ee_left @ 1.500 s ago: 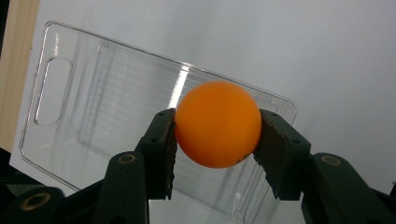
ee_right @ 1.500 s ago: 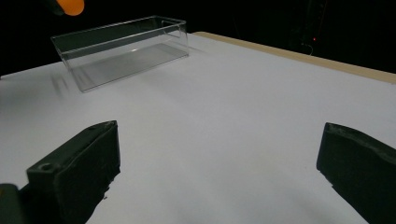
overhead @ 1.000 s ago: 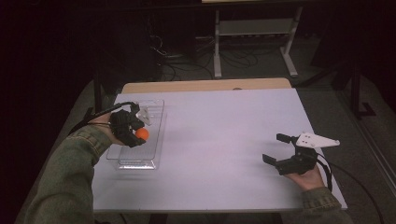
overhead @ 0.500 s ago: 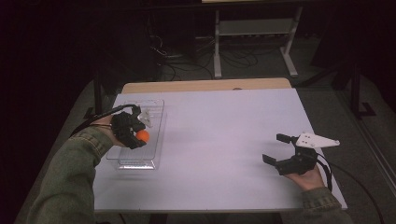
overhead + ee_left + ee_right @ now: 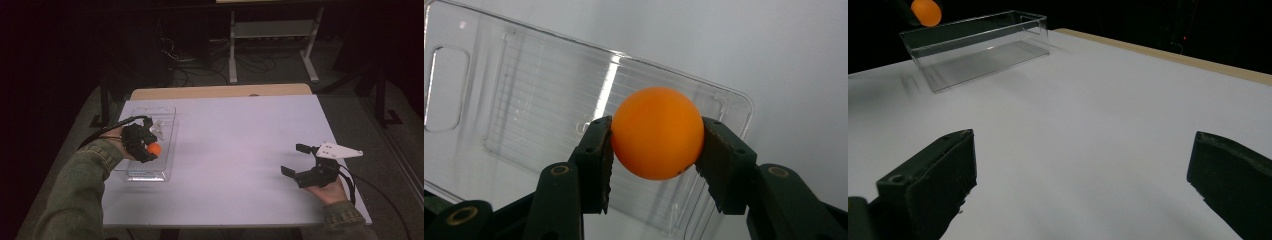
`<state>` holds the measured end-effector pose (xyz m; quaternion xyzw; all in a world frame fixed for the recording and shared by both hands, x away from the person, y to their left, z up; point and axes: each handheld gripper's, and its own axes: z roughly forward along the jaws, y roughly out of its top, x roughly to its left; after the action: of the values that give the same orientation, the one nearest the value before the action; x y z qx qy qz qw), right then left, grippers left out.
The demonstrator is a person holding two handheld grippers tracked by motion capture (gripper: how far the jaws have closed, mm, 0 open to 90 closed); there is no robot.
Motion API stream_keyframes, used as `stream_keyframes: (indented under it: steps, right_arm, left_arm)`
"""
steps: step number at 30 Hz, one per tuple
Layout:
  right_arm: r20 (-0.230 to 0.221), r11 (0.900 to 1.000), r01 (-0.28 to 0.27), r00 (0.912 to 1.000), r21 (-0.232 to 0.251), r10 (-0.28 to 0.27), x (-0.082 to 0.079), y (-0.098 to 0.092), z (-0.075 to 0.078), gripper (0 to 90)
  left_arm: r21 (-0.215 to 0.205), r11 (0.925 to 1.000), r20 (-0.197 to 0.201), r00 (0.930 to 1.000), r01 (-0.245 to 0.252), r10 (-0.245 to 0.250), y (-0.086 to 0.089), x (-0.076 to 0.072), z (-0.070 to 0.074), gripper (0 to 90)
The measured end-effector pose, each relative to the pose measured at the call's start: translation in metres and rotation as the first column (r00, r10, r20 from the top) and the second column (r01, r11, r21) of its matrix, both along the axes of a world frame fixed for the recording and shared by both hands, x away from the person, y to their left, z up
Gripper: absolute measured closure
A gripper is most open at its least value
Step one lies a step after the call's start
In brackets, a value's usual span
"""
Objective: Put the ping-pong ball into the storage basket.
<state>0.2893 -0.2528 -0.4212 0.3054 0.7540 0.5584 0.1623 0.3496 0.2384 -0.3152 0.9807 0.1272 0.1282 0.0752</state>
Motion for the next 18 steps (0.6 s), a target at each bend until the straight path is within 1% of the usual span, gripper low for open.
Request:
stream_keyframes:
  steps: [4,12,18]
  right_arm:
    - [0.000,1.000,0.001,1.0000,0.001,-0.001,0.000,0.000,0.000,0.0]
    - [-0.002,1.000,0.000,1.0000,0.002,0.000,0.000,0.000,0.000,0.0]
    - [-0.003,1.000,0.001,1.0000,0.004,-0.001,-0.001,-0.001,0.000,0.0]
  left_arm:
    - [0.009,1.0000,-0.006,1.0000,-0.002,0.002,0.000,0.000,-0.004,50.7]
    - [0.003,1.0000,-0.013,0.9999,-0.003,0.003,0.001,0.001,-0.012,50.7]
    - [0.014,0.9999,-0.023,0.9997,-0.006,0.006,0.002,0.002,-0.020,50.7]
